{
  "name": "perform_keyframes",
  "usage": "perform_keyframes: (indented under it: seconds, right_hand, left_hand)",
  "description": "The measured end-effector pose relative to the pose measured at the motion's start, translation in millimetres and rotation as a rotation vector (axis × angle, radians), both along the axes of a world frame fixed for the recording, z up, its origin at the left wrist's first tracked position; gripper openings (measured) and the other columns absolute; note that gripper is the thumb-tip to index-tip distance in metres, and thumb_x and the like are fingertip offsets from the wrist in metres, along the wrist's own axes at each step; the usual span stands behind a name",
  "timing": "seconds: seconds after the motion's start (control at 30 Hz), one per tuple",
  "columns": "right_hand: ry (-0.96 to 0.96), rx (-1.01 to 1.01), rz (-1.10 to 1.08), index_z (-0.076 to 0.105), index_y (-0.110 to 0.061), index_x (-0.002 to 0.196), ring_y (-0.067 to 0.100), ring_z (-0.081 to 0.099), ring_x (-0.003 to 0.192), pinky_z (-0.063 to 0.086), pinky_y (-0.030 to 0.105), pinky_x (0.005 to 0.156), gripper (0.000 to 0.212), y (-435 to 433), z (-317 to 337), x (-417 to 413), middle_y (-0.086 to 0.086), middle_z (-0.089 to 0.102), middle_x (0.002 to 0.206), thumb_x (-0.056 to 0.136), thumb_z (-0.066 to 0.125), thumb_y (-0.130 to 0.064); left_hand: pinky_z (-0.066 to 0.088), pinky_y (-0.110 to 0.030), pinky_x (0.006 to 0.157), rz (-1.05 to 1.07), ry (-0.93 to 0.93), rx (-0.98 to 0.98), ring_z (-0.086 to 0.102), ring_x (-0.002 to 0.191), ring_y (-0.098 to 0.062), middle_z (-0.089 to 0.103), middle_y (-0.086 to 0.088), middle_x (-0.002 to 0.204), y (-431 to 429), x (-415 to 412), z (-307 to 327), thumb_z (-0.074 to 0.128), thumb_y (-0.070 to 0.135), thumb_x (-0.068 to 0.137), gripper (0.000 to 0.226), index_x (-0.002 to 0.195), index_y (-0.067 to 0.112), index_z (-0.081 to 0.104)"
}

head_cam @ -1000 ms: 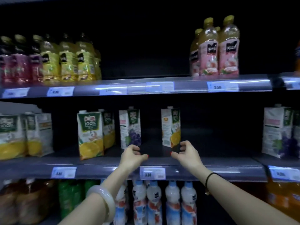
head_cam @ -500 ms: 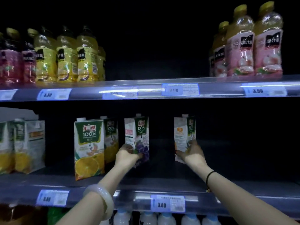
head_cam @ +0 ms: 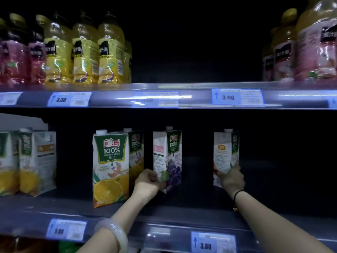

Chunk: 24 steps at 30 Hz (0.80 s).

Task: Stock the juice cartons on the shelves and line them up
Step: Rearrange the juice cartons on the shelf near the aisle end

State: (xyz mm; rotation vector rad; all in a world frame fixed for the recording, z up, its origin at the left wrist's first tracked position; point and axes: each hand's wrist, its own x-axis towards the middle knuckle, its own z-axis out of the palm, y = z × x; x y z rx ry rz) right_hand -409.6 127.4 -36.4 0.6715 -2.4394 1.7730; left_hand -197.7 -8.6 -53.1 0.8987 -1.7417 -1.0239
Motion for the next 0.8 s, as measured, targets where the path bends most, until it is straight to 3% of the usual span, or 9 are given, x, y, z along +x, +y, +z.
perform_keyframes:
  seconds: [0.07, 0.13, 0.2, 0.27, 0.4, 0.57, 0.8]
  right_hand:
    - [0.011, 0.020, 0.011, 0.043, -0.005, 0.129, 0.037, 0.061, 0.102, 0.048, 0.028, 0.069, 0.054, 4, -1, -3, 0.021, 0.061, 0.120, 0.083, 0.069, -0.015]
    - [0.016, 0.060, 0.010, 0.046, -0.004, 0.127, 0.038, 0.061, 0.104, 0.048, 0.035, 0.082, 0.050, 8, 1, -5, 0.021, 0.061, 0.119, 0.083, 0.068, -0.016]
    - [0.021, 0.087, 0.019, 0.049, -0.003, 0.126, 0.038, 0.060, 0.104, 0.047, 0.036, 0.084, 0.049, 12, 2, -5, 0.021, 0.062, 0.119, 0.083, 0.069, -0.016]
    - [0.034, 0.117, 0.037, 0.049, -0.004, 0.126, 0.037, 0.060, 0.106, 0.047, 0.036, 0.086, 0.050, 16, 3, -3, 0.019, 0.062, 0.121, 0.082, 0.070, -0.018]
    - [0.036, 0.204, 0.074, 0.048, -0.004, 0.128, 0.036, 0.058, 0.112, 0.048, 0.041, 0.092, 0.055, 25, 6, 4, 0.018, 0.059, 0.127, 0.081, 0.072, -0.022]
    - [0.028, 0.234, 0.120, 0.051, -0.005, 0.124, 0.032, 0.059, 0.112, 0.049, 0.033, 0.088, 0.054, 38, 9, 18, 0.014, 0.060, 0.126, 0.079, 0.074, -0.022]
    - [0.032, 0.173, 0.209, 0.056, -0.010, 0.115, 0.025, 0.063, 0.103, 0.047, 0.026, 0.076, 0.042, 60, 6, 55, 0.009, 0.065, 0.118, 0.079, 0.074, -0.018]
  left_hand:
    - [0.046, -0.026, 0.066, -0.015, -0.015, 0.005, 0.055, 0.077, -0.022, 0.055, -0.003, 0.076, 0, 2, 0, 0.079, 0.001, 0.066, 0.034, 0.082, 0.008, 0.050]
    - [0.044, -0.022, 0.064, -0.038, -0.052, 0.002, 0.054, 0.076, -0.022, 0.054, -0.002, 0.074, 3, 2, 0, 0.078, 0.001, 0.067, 0.032, 0.079, 0.010, 0.049]
    - [0.039, -0.014, 0.056, -0.078, -0.100, -0.002, 0.052, 0.076, -0.020, 0.054, -0.001, 0.070, 6, 4, -1, 0.076, -0.001, 0.067, 0.031, 0.071, 0.014, 0.048]
    - [0.042, -0.016, 0.059, -0.114, -0.232, -0.053, 0.056, 0.076, -0.019, 0.060, -0.003, 0.074, 7, 8, -4, 0.076, 0.004, 0.066, 0.026, 0.069, 0.017, 0.053]
    - [0.044, -0.017, 0.069, -0.190, -0.445, -0.142, 0.065, 0.087, -0.019, 0.070, -0.008, 0.092, 10, 19, -5, 0.076, 0.012, 0.069, 0.015, 0.083, 0.009, 0.071]
    - [0.041, -0.012, 0.068, -0.265, -0.473, -0.182, 0.061, 0.085, -0.010, 0.070, -0.003, 0.094, 14, 28, -4, 0.074, 0.017, 0.073, 0.019, 0.091, 0.009, 0.073]
    - [0.044, -0.020, 0.067, -0.333, -0.556, -0.340, 0.061, 0.077, -0.006, 0.069, 0.005, 0.083, 25, 53, -1, 0.072, 0.035, 0.075, 0.018, 0.080, 0.018, 0.073]
